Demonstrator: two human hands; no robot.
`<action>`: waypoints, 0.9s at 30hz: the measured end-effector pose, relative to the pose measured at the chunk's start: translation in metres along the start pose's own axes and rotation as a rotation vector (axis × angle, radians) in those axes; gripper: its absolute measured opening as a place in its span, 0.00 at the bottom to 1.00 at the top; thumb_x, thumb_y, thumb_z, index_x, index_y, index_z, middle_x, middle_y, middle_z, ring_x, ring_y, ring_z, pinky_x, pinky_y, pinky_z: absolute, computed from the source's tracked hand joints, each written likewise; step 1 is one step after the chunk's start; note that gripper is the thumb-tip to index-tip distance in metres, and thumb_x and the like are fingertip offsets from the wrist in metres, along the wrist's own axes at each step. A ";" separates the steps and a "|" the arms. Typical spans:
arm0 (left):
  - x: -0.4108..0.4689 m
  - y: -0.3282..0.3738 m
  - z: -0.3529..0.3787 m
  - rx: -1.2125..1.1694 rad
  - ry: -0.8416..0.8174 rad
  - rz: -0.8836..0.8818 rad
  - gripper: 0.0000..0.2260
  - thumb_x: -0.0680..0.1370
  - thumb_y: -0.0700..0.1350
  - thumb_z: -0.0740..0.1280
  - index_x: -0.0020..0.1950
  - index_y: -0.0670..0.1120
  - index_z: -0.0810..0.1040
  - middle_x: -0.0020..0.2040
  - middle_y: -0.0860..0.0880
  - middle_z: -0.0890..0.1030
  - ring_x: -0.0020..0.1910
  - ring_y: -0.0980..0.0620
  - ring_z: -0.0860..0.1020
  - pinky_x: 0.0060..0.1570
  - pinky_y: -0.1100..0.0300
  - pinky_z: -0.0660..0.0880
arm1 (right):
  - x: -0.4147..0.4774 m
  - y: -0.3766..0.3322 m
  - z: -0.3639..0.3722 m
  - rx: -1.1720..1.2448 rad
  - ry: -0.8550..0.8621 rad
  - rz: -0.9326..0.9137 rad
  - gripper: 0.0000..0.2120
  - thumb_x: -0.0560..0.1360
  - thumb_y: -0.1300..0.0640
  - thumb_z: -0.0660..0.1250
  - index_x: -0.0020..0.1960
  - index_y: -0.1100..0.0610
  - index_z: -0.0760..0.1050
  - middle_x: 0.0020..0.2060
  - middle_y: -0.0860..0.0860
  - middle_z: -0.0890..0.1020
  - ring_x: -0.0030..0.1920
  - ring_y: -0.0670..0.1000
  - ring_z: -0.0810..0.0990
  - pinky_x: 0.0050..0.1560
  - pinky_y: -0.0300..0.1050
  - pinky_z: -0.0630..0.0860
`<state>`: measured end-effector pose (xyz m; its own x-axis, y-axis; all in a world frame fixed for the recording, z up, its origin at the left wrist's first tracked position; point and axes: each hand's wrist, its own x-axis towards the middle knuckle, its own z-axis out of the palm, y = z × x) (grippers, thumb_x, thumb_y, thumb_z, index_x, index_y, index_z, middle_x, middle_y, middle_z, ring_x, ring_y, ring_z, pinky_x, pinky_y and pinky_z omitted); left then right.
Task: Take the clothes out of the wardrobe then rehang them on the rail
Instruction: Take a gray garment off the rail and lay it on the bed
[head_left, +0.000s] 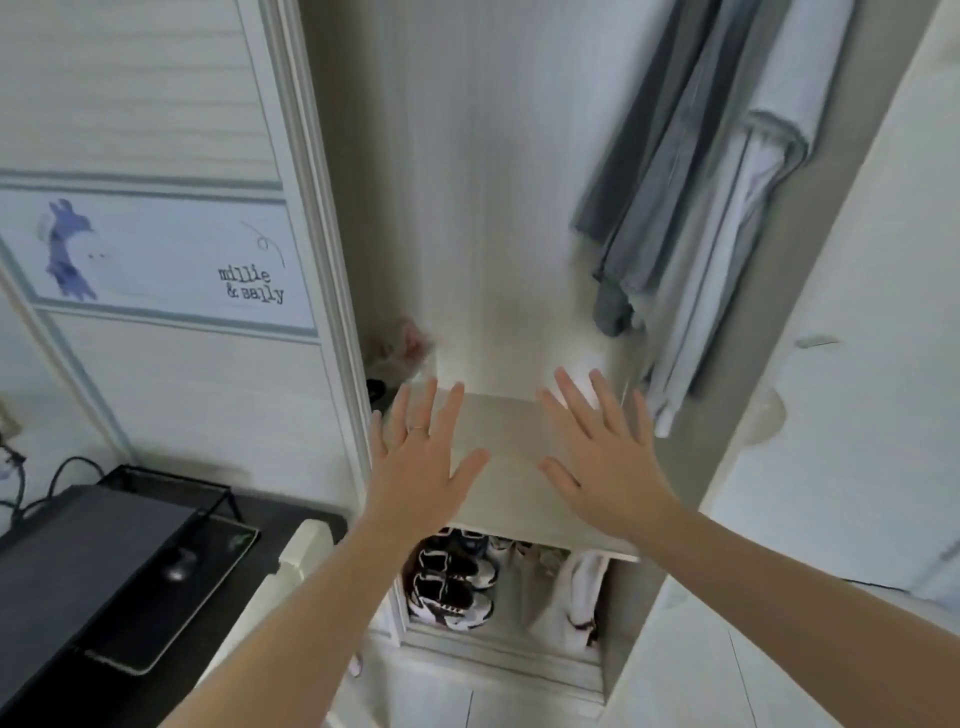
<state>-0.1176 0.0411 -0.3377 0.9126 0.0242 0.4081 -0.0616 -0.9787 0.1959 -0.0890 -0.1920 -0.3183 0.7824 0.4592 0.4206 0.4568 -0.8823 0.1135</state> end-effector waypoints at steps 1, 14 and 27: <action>0.022 0.001 -0.010 -0.009 0.034 0.032 0.33 0.79 0.69 0.45 0.81 0.59 0.43 0.82 0.51 0.47 0.80 0.45 0.42 0.77 0.39 0.45 | 0.014 0.006 -0.009 -0.014 0.033 0.008 0.34 0.80 0.39 0.54 0.81 0.48 0.48 0.80 0.48 0.46 0.79 0.58 0.42 0.74 0.67 0.41; 0.274 0.049 -0.111 0.034 0.321 0.291 0.33 0.78 0.70 0.45 0.80 0.60 0.38 0.82 0.53 0.42 0.79 0.49 0.36 0.75 0.44 0.37 | 0.187 0.107 -0.147 -0.228 0.414 0.058 0.33 0.79 0.37 0.52 0.80 0.47 0.49 0.80 0.46 0.46 0.79 0.57 0.44 0.74 0.69 0.48; 0.463 0.130 -0.146 -0.131 0.415 0.459 0.33 0.76 0.73 0.40 0.78 0.64 0.36 0.81 0.57 0.40 0.79 0.52 0.35 0.76 0.44 0.37 | 0.290 0.191 -0.284 -0.492 0.622 0.119 0.31 0.78 0.39 0.55 0.78 0.48 0.59 0.78 0.48 0.60 0.77 0.59 0.57 0.72 0.67 0.53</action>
<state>0.2382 -0.0450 0.0071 0.5504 -0.2892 0.7832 -0.4822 -0.8759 0.0155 0.1048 -0.2566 0.0812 0.3684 0.3451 0.8633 0.0328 -0.9328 0.3589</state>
